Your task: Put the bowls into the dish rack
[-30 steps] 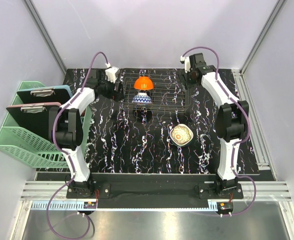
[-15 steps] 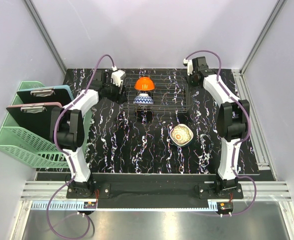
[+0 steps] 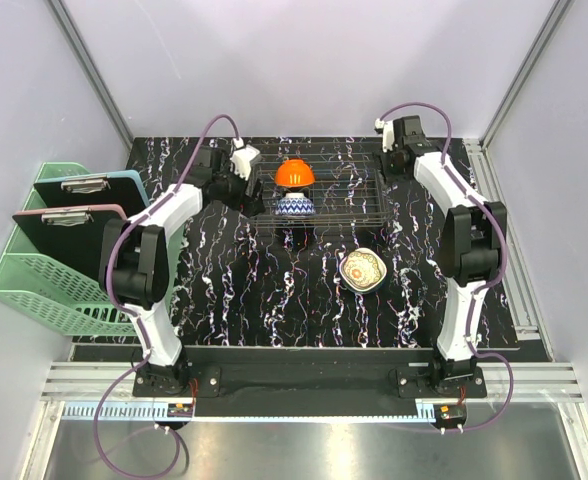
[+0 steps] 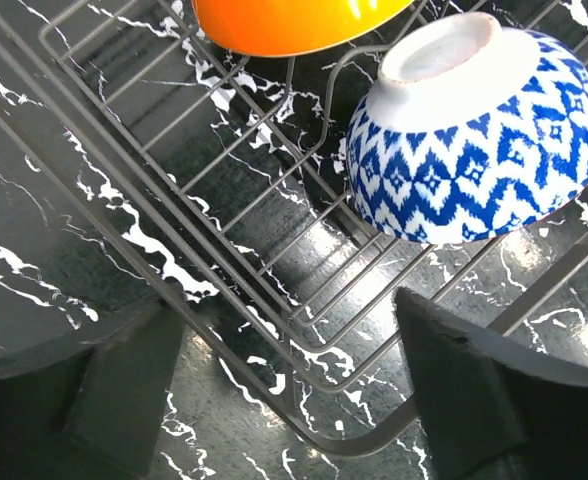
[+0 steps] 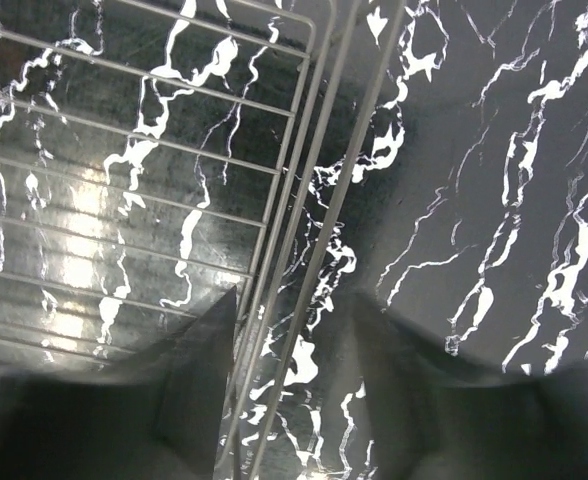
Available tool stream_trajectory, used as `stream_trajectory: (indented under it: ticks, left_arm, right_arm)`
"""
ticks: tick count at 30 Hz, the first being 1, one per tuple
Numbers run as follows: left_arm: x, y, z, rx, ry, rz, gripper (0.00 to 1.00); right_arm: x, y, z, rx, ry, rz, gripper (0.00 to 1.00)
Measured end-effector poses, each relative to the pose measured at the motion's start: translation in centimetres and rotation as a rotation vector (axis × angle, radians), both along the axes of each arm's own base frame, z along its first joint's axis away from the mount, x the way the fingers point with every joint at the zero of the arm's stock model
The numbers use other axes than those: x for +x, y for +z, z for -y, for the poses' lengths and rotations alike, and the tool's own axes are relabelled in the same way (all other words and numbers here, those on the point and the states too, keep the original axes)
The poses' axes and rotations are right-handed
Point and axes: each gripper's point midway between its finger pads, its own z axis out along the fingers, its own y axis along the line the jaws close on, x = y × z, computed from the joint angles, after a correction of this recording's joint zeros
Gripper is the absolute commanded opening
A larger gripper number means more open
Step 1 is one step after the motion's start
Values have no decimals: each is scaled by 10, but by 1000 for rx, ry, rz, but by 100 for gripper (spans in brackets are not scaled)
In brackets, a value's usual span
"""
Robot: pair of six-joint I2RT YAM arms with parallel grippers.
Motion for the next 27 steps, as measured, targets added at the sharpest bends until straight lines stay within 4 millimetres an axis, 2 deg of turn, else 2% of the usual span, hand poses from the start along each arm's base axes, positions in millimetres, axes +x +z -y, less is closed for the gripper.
stream_trajectory:
  ticks: [2,5,8,11,13,15,17,19,22,27]
  left_arm:
    - [0,4,-1,4,8,9,99]
    - [2,16,-5,7,24,36,99]
    - [2,39,-12,5,44,71,99]
    - [-3,72,-11,-5,40,130,99]
    - [-18,94,3,0,0,170,99]
    - [-45,116,37,7,-95,221,99]
    - [-76,128,79,6,-220,258,99]
    - [-106,127,115,6,-335,259,99]
    - [-141,102,154,37,-469,188,93]
    - [-152,46,184,124,-538,38,87]
  right_arm:
    - [0,4,-2,10,8,6,74]
    - [-1,16,-5,24,25,28,79]
    - [-3,42,-7,39,42,77,83]
    - [-10,72,-6,46,50,137,84]
    - [-21,94,-5,51,60,178,84]
    - [-34,112,-3,58,71,215,83]
    - [-47,125,-2,61,83,245,80]
    - [-59,131,1,56,91,260,79]
    - [-75,127,4,54,106,255,77]
    - [-96,108,15,31,113,219,76]
